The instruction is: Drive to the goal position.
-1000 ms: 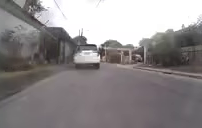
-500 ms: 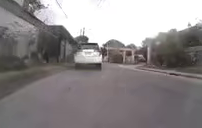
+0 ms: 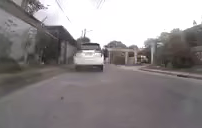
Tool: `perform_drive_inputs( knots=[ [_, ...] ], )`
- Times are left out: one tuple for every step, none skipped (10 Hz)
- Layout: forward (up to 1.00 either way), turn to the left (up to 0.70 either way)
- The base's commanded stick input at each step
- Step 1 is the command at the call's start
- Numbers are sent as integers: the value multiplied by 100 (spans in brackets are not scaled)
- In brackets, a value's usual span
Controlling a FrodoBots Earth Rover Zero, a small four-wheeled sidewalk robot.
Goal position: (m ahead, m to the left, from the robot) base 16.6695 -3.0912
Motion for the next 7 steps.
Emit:
perform_drive_inputs(
  knots=[
    [100,0],
    [100,0],
    [100,0],
    [100,0],
    [100,0],
    [100,0],
    [100,-14]
  ],
)
